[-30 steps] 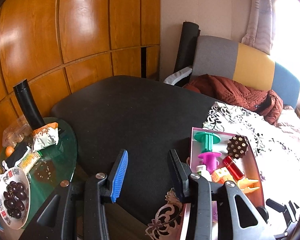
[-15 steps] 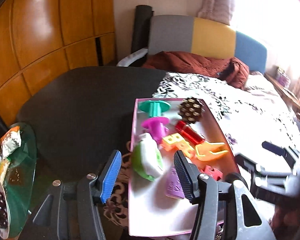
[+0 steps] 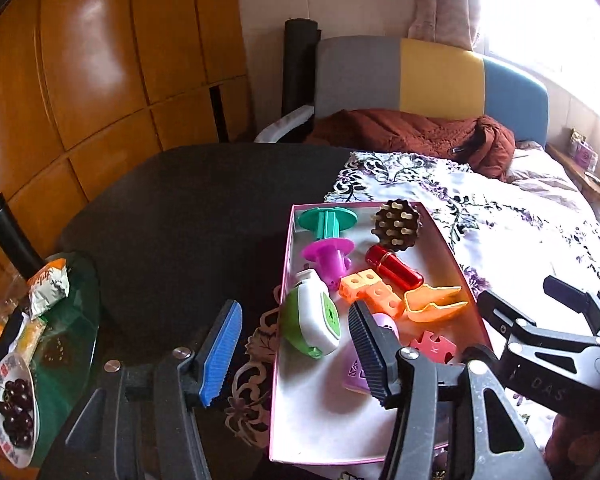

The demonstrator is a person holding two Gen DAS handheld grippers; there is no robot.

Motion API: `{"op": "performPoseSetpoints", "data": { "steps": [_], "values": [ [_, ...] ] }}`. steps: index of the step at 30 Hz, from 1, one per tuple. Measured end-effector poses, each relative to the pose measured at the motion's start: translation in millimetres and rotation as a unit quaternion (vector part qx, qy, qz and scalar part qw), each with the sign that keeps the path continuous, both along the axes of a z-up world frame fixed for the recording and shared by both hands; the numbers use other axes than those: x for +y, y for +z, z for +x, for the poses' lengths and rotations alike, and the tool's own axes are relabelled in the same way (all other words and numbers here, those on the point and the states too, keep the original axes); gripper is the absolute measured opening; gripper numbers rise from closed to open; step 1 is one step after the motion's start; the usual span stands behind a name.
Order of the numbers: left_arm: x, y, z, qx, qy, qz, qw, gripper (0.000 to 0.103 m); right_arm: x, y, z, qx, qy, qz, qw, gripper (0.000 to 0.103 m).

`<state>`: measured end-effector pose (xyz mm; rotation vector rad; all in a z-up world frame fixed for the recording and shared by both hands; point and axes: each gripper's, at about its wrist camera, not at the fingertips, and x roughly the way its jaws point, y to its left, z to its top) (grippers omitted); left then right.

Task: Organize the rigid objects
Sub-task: 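Open the right tool to release the black cup and withdraw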

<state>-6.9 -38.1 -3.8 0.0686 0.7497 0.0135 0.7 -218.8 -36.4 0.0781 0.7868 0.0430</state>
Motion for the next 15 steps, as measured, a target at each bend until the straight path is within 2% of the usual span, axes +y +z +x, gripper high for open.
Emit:
{"op": "performPoseSetpoints", "data": {
  "steps": [9,11,15],
  "values": [
    [7.1,2.4,-3.4,-0.010,0.002,-0.014,0.9999,0.056,6.6,3.7,-2.9,-0.004,0.005,-0.006,1.000,0.097],
    [8.0,2.9,-3.3,-0.012,-0.001,-0.020,0.9997,0.044,7.3,3.6,-2.8,-0.004,0.006,-0.007,1.000,0.097],
    [10.3,5.4,-3.4,-0.020,-0.006,-0.033,0.9992,0.042,4.9,3.9,-1.4,-0.003,0.005,-0.007,1.000,0.097]
  ]
}}
